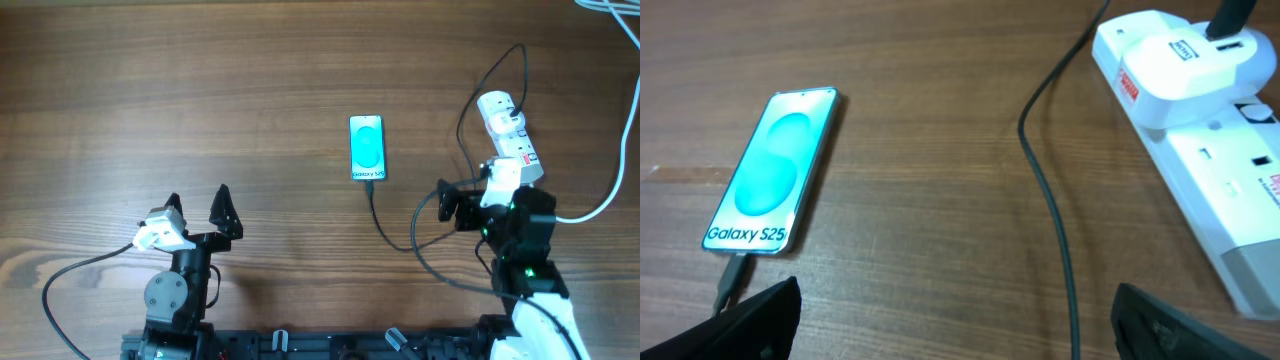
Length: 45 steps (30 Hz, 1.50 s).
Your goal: Plug charger to phone and switch on socket
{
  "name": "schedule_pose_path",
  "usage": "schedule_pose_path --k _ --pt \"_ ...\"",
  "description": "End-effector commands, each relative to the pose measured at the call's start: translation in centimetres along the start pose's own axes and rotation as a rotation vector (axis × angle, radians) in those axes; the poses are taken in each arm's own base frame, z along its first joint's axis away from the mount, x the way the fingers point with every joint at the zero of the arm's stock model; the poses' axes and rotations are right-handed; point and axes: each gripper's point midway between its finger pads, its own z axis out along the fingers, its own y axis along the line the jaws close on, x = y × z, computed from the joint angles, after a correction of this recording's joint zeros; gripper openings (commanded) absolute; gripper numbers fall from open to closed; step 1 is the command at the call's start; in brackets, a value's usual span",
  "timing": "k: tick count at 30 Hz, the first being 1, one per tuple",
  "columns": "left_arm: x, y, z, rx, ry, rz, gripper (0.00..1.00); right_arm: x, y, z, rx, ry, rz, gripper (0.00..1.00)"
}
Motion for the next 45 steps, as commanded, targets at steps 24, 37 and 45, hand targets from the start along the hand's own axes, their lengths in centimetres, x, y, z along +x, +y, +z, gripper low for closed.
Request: schedule_pose_path --k 24,37,45 --pt "-0.1 0.1 -0.1 -0.006 -0.008 0.018 1.00 1.4 0.7 -2.8 0.003 -0.214 -0.159 1.00" --pt "-0.1 0.1 -0.1 -0.006 -0.008 0.018 1.00 -3.8 2.3 -6.5 -0.011 -0.486 -0.230 1.00" --pt "-0.1 0.1 -0.1 -0.006 -0.008 0.018 1.00 -5.7 2.8 -8.6 -0.009 -0.608 -0.256 1.00"
